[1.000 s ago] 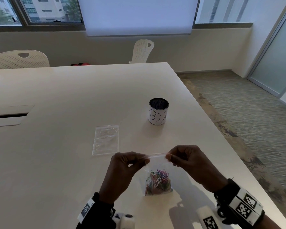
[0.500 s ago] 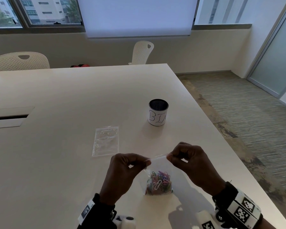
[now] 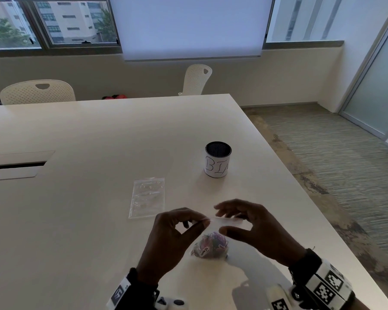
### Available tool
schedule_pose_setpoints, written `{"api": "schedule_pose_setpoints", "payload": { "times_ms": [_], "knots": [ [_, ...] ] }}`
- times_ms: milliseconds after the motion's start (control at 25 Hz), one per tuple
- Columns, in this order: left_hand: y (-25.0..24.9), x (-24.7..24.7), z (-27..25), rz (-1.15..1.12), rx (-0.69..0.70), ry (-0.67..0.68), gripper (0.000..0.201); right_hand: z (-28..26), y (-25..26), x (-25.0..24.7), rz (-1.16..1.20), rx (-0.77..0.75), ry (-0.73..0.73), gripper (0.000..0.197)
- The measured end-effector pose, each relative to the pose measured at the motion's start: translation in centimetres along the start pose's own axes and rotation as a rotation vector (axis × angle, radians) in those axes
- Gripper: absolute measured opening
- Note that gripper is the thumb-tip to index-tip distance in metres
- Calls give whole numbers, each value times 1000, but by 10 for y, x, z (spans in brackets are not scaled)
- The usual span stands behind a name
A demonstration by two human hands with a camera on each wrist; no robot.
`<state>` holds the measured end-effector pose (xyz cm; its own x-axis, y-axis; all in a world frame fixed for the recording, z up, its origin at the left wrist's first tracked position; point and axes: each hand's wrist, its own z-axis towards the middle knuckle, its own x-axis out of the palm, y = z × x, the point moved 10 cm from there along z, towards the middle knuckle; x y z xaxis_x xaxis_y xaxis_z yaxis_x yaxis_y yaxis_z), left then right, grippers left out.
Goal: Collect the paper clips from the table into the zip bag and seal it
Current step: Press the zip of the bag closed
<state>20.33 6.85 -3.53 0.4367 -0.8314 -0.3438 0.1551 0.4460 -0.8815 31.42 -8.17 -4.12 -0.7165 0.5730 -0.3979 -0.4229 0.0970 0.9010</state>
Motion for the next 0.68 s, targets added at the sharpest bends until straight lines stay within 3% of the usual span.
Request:
{"api": "schedule_pose_setpoints", "payload": {
  "times_ms": [80, 240, 320, 400, 520, 680],
  "knots": [
    [-8, -2, 0, 107, 57, -23, 12, 8, 6, 7, -9, -61, -24, 11],
    [-12, -15, -2, 205, 53, -135, 12, 23, 11, 8, -134, -113, -109, 12],
    [-10, -23, -1, 173, 18, -159, 17, 31, 14, 14, -70, -83, 21, 7],
    [-6, -30, 2, 157, -15, -140, 20, 39, 14, 26, -17, -37, 183, 23],
    [-3, -47, 5, 179, -37, -171, 15, 60, 12, 30, -56, -12, 192, 14],
    [-2, -99, -6, 205, -45, -401, 21, 93, -16, 44, 158, 163, 267, 12]
  ]
}}
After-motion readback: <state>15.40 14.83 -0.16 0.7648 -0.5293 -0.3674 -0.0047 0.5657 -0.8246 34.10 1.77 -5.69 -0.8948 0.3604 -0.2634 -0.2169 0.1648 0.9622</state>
